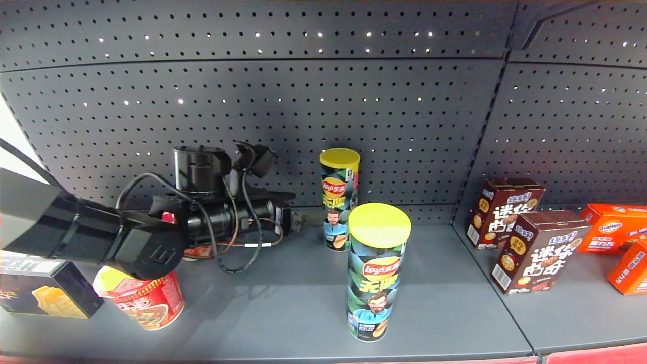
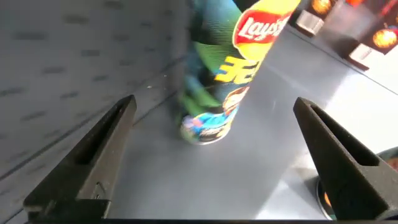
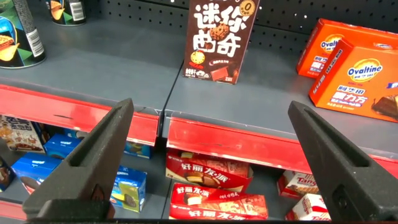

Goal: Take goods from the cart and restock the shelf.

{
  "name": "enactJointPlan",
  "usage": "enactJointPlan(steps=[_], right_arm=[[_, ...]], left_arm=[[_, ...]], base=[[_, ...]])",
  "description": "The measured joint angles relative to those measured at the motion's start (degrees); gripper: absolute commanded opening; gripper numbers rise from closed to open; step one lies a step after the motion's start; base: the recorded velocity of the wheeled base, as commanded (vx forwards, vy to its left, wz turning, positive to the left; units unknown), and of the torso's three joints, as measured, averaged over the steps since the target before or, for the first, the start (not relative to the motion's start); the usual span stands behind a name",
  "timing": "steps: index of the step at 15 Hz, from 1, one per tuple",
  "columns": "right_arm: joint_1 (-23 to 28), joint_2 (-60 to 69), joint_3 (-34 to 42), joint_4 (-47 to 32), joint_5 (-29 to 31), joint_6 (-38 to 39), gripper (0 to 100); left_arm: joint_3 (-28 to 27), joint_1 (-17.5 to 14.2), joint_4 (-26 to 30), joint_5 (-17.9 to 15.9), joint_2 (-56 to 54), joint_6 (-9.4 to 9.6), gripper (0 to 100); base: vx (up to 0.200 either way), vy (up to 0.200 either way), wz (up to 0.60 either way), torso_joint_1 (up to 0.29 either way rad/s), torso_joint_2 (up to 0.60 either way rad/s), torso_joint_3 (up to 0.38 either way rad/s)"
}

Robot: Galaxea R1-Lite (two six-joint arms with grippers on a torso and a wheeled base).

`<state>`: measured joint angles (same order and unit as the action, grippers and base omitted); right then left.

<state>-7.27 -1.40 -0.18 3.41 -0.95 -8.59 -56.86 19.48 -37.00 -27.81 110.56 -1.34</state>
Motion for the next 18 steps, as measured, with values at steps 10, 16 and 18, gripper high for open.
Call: enactJointPlan(steps=[10,16,18], right_arm=[[-0.01,0.00,0.00,0.00,0.00,0.01,100],[-0.01,0.00,0.00,0.00,0.00,0.00,100],[-0.01,0.00,0.00,0.00,0.00,0.00,100]], left_arm=[[9.47,-4.05,4.13,20.42,-27.54,-2.05,100],[21.47,-6.62,9.79,24.66,-49.57,-1.04,100],[26.54,-7.55,14.37,24.70,-57.37,-0.66,100]], base=[[0.000,0.000,0.00,0.000,0.00,0.000],[0.000,0.000,0.00,0.000,0.00,0.000],[0.000,0.000,0.00,0.000,0.00,0.000]])
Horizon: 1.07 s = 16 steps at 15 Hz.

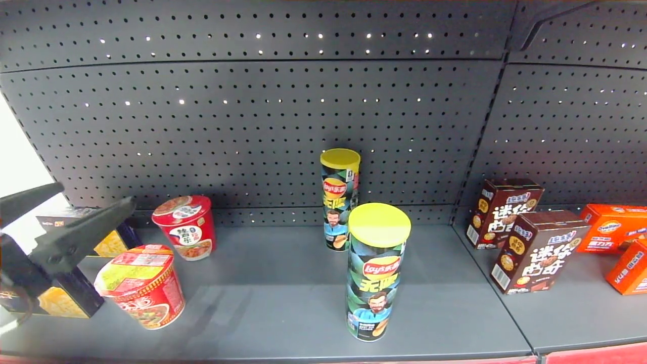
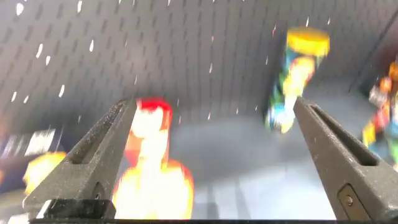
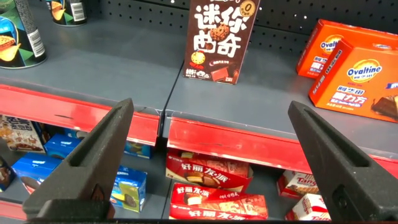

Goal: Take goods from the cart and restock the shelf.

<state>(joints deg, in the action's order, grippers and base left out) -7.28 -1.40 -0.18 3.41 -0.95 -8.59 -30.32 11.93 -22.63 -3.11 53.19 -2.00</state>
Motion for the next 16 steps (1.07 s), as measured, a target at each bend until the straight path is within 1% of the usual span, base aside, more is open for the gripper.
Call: enactJointPlan(steps=[1,3,4,5,6,7,9,10,12,14,16], right_arm=[[0.00,0.00,0.00,0.00,0.00,0.00,100],[0.01,0.00,0.00,0.00,0.02,0.00,100],[0.01,0.00,0.00,0.00,0.00,0.00,100],[0.01,0.00,0.00,0.00,0.00,0.00,100],[0.01,0.00,0.00,-0.02,0.00,0.00,100],[0.01,0.00,0.00,0.00,0.00,0.00,100],[0.01,0.00,0.00,0.00,0.00,0.00,100],[0.00,0.00,0.00,0.00,0.00,0.00,100],[0.01,0.00,0.00,0.00,0.00,0.00,100],[0.01,0.00,0.00,0.00,-0.06,0.00,100],[-0.05,-0.07,-0.04,-0.60,-1.37,-0.43,100]], left_arm=[[2.38,-0.72,2.05,-0.74,-3.77,-0.56,100],[6.79,-1.85,3.52,-4.33,-10.54,-4.40,100],[9.18,-2.93,4.00,-4.85,-13.67,-6.47,100],[11.39,-4.14,4.35,-4.85,-15.96,-7.92,100],[13.40,-5.49,4.11,-5.03,-17.88,-8.58,100],[15.17,-6.90,4.05,-5.18,-19.37,-8.70,100],[17.34,-11.14,4.10,-5.60,-21.93,-8.91,100],[17.90,-12.20,4.16,-5.62,-22.89,-8.97,100],[18.58,-13.12,5.22,-5.75,-25.51,-8.97,100],[18.66,-13.14,10.05,-6.60,-29.25,-8.97,100],[18.27,-13.14,14.75,-6.85,-33.68,-8.89,100]], base=[[0.000,0.000,0.00,0.000,0.00,0.000],[0.000,0.000,0.00,0.000,0.00,0.000],[0.000,0.000,0.00,0.000,0.00,0.000],[0.000,0.000,0.00,0.000,0.00,0.000],[0.000,0.000,0.00,0.000,0.00,0.000],[0.000,0.000,0.00,0.000,0.00,0.000],[0.000,0.000,0.00,0.000,0.00,0.000],[0.000,0.000,0.00,0.000,0.00,0.000],[0.000,0.000,0.00,0.000,0.00,0.000],[0.000,0.000,0.00,0.000,0.00,0.000],[0.000,0.000,0.00,0.000,0.00,0.000]])
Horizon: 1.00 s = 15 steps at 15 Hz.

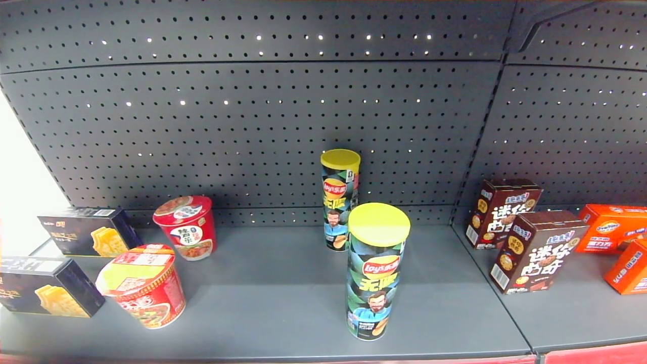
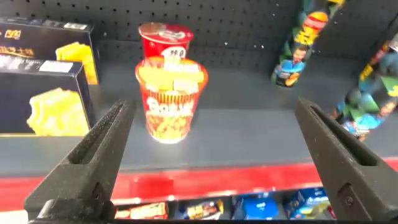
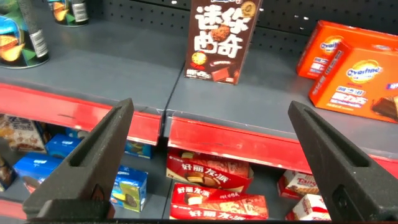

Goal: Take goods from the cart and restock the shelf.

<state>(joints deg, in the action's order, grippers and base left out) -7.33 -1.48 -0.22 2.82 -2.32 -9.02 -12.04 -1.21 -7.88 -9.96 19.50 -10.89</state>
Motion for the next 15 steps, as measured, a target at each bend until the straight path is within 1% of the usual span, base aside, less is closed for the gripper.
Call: enactJointPlan(steps=[1,3,4,5,6,8,9,10,11,12,13,15], right_arm=[[0.00,0.00,-0.20,-1.16,-1.62,0.11,100],[0.00,-0.04,-1.01,-1.80,0.11,1.50,100],[0.00,-0.41,-2.73,-2.33,0.49,1.61,100],[-0.06,-1.74,-5.56,-2.93,0.22,1.61,100],[-0.17,-4.17,-8.84,-3.39,-0.57,1.33,100],[-0.55,-11.51,-16.45,-4.01,-3.05,0.43,100],[-0.77,-14.88,-19.35,-4.01,-4.22,0.18,100],[-1.33,-18.70,-21.82,-3.61,-5.25,0.10,100],[-2.29,-22.28,-23.61,-1.95,-5.84,0.07,100],[-3.34,-25.61,-24.70,-0.09,-5.95,-0.01,100],[-4.24,-28.73,-25.60,1.10,-5.69,-0.26,100],[-6.39,-36.17,-26.98,3.72,-5.01,-0.61,100]], left_arm=[[-0.16,-0.33,2.49,-0.05,-2.34,0.16,100],[-0.66,-2.60,9.73,-0.35,-7.69,0.90,100],[-0.94,-3.94,11.29,-0.46,-9.69,1.45,100],[-1.05,-4.57,11.35,-0.74,-11.15,2.19,100],[-0.90,-4.88,11.46,-1.63,-12.07,2.44,100],[-0.27,-5.12,11.51,-3.45,-13.14,2.55,100],[0.22,-5.16,11.40,-3.72,-13.40,2.63,100],[1.33,-5.18,11.18,-3.72,-13.62,3.50,100],[2.35,-5.18,10.91,-3.63,-13.75,5.25,100],[3.54,-5.23,11.13,-3.54,-13.84,7.85,100],[4.67,-5.27,11.13,-3.58,-13.89,9.00,100],[6.51,-5.24,10.85,-2.95,-13.95,10.23,100]], base=[[0.000,0.000,0.00,0.000,0.00,0.000],[0.000,0.000,0.00,0.000,0.00,0.000],[0.000,0.000,0.00,0.000,0.00,0.000],[0.000,0.000,0.00,0.000,0.00,0.000],[0.000,0.000,0.00,0.000,0.00,0.000],[0.000,0.000,0.00,0.000,0.00,0.000],[0.000,0.000,0.00,0.000,0.00,0.000],[0.000,0.000,0.00,0.000,0.00,0.000],[0.000,0.000,0.00,0.000,0.00,0.000],[0.000,0.000,0.00,0.000,0.00,0.000],[0.000,0.000,0.00,0.000,0.00,0.000],[0.000,0.000,0.00,0.000,0.00,0.000]])
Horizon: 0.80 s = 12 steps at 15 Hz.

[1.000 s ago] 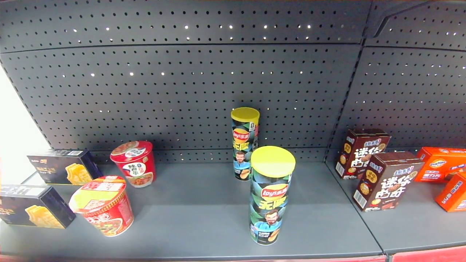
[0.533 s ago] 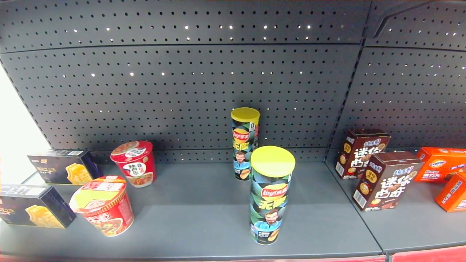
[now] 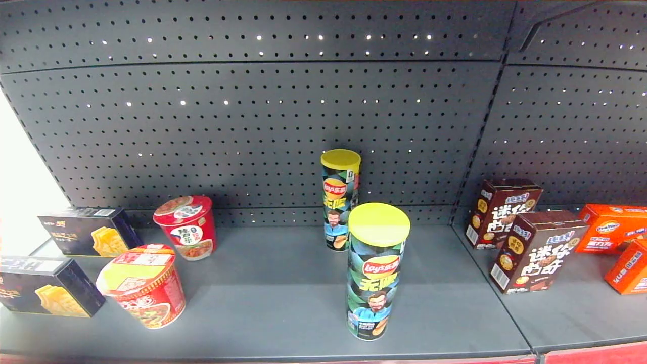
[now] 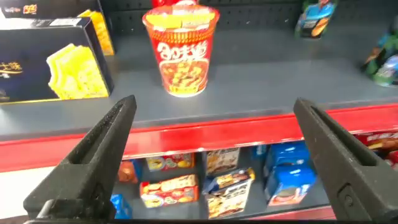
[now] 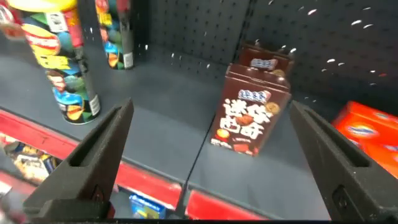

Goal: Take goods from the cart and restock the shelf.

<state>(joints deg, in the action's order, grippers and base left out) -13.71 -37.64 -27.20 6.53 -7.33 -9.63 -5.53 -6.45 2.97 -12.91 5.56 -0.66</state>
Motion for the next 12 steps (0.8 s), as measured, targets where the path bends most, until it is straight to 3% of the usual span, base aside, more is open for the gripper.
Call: enactJointPlan(steps=[3,7,12], right_arm=[[-4.41,-11.08,0.57,10.44,1.06,0.35,100],[-8.28,-25.89,2.26,26.37,6.90,4.19,100],[-17.29,-39.34,1.62,30.22,8.74,6.95,100]], left_arm=[[3.69,-0.02,-5.35,0.71,0.02,-0.07,100],[5.21,0.01,-6.23,1.21,0.02,-0.71,100],[5.38,-0.02,-6.21,0.68,0.04,0.15,100]], base=[[0.000,0.000,0.00,0.000,0.00,0.000],[0.000,0.000,0.00,0.000,0.00,0.000],[0.000,0.000,0.00,0.000,0.00,0.000]])
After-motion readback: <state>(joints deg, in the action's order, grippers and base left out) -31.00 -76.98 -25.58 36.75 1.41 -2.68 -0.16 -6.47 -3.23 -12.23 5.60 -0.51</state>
